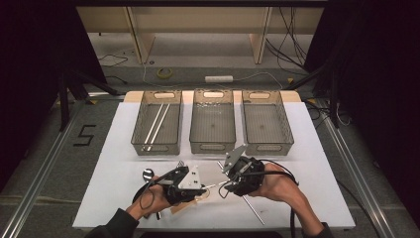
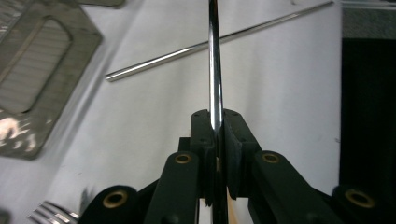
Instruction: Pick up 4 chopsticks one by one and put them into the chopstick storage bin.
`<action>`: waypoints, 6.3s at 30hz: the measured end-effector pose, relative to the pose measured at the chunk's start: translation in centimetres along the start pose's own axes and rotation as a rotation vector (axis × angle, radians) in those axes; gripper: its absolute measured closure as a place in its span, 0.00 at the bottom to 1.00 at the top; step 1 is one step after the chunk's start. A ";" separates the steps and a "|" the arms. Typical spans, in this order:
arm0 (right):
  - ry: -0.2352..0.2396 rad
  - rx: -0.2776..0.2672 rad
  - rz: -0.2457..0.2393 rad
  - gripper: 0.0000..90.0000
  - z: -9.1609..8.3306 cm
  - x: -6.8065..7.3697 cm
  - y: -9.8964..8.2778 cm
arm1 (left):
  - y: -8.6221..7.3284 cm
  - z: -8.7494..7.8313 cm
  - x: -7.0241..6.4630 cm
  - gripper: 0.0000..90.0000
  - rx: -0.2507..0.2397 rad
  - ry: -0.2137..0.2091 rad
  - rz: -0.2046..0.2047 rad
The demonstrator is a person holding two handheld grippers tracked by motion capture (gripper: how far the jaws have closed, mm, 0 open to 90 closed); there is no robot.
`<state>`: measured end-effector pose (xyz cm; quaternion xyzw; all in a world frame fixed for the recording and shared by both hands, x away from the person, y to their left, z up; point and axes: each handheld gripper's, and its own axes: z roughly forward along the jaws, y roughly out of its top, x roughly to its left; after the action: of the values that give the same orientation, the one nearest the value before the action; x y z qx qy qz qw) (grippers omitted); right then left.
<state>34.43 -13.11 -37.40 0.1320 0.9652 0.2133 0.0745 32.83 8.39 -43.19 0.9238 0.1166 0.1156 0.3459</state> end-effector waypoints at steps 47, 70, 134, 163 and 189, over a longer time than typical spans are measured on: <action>-0.067 0.061 0.389 0.35 4.0 -1.8 -5.8 | -3.1 -5.2 9.2 0.93 -0.135 0.350 -0.502; -0.054 0.074 0.376 0.35 4.4 -1.5 -5.9 | -6.5 -4.9 16.9 0.92 -0.112 0.515 -0.716; -0.028 0.223 0.384 0.50 6.0 -2.4 -4.5 | -3.8 -6.4 10.3 0.25 -0.263 0.387 -0.664; -0.004 0.294 0.321 0.80 7.6 -2.6 -3.7 | -4.3 -5.0 4.0 0.22 -0.329 0.299 -0.557; -0.011 0.314 0.305 0.95 7.8 -2.8 -3.6 | -4.3 -4.6 3.2 0.22 -0.304 0.301 -0.524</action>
<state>37.82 -13.96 -45.66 0.2876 0.9550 0.0685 0.0254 33.97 15.29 -42.24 0.7729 0.3811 0.1739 0.4765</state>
